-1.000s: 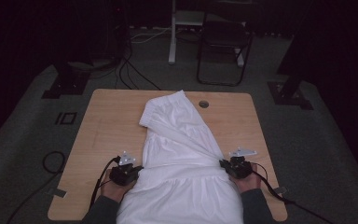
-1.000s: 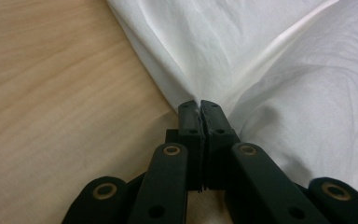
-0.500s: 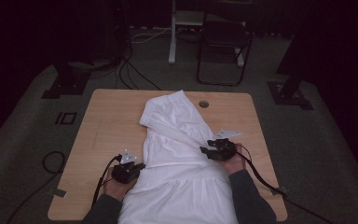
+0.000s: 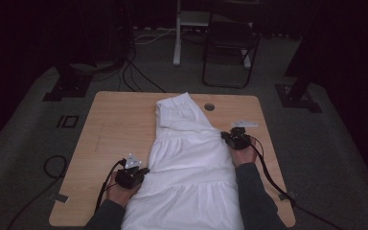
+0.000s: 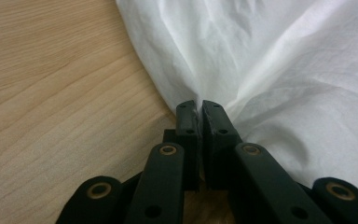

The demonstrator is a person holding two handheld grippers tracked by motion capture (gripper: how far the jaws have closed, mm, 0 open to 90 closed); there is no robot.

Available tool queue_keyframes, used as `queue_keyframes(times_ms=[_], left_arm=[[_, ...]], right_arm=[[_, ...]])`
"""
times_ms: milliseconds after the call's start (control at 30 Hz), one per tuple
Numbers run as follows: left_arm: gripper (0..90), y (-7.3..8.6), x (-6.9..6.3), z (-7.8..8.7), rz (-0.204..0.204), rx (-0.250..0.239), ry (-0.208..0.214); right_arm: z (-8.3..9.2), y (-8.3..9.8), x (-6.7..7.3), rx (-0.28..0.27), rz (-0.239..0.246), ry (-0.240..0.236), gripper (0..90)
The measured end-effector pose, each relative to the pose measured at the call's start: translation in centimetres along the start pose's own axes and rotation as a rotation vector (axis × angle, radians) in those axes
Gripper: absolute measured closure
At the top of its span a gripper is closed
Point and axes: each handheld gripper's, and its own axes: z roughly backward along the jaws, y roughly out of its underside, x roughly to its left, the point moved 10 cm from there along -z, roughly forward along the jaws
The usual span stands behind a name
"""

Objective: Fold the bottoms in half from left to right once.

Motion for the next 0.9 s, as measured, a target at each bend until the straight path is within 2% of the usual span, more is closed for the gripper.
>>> queue_keyframes(times_ms=[67, 133, 200, 267, 333, 433, 467, 533, 600, 633, 667, 700, 767, 800, 833, 900], left_arm=[[81.7, -0.1, 0.0, 0.0, 0.006, 0.005, 0.013], [70.8, -0.3, 0.4, 0.1, 0.0, 0.009, -0.005], [65.4, -1.5, 0.9, 0.3, 0.023, -0.027, -0.002], [59.1, -3.3, 1.6, 0.5, 0.04, -0.066, -0.014], [55.4, -5.2, 1.8, 0.2, 0.039, -0.092, -0.008], [49.1, -8.2, 1.8, -1.4, 0.011, -0.107, -0.032], [47.9, -9.2, 1.8, -2.4, -0.001, -0.103, -0.05], [45.6, -10.3, 1.9, -4.1, -0.025, -0.089, -0.088], [45.5, -10.5, 1.9, -5.9, -0.031, -0.062, -0.105], [45.5, -10.3, 2.0, -6.7, -0.037, -0.043, -0.13], [47.2, -10.3, 2.0, -6.7, -0.037, -0.043, -0.13], [55.5, -9.3, 2.4, -7.8, -0.049, 0.008, -0.167], [70.3, -8.6, 2.3, -7.9, -0.033, 0.002, -0.132], [74.8, -8.3, 2.2, -7.6, -0.028, -0.002, -0.133], [78.5, -8.1, 2.2, -7.4, -0.031, 0.0, -0.13], [80.1, -7.4, 1.8, -6.8, -0.042, -0.001, -0.118]], right_arm=[[-0.8, 1.1, -0.4, 0.035, -0.007, -0.009, 87.3], [-1.7, 2.2, -0.3, 0.06, 0.014, -0.03, 85.6], [-2.3, 3.2, -0.3, 0.088, 0.014, -0.031, 84.9], [-2.5, 3.4, -0.3, 0.077, 0.005, -0.044, 84.7], [-2.5, 3.4, -0.3, 0.079, 0.001, -0.045, 84.7], [-2.5, 3.4, -0.3, 0.087, 0.003, -0.041, 84.8], [-2.5, 3.3, -0.3, 0.087, 0.003, -0.04, 84.8], [-2.5, 3.4, -0.3, 0.086, 0.003, -0.039, 84.9], [-2.5, 3.4, -0.3, 0.082, 0.009, -0.034, 85.0], [-2.5, 3.4, -0.3, 0.08, 0.011, -0.032, 85.0], [-2.5, 3.4, -0.3, 0.08, 0.01, -0.029, 85.0], [-2.5, 3.4, -0.2, 0.08, 0.009, -0.026, 85.0], [-2.4, 3.5, -0.2, 0.084, 0.009, -0.023, 85.2], [-2.3, 3.5, -0.1, 0.085, 0.011, -0.022, 85.3], [-2.1, 3.7, 0.0, 0.087, 0.012, -0.021, 85.4], [-1.7, 4.0, 0.4, 0.09, 0.027, -0.027, 85.4]])
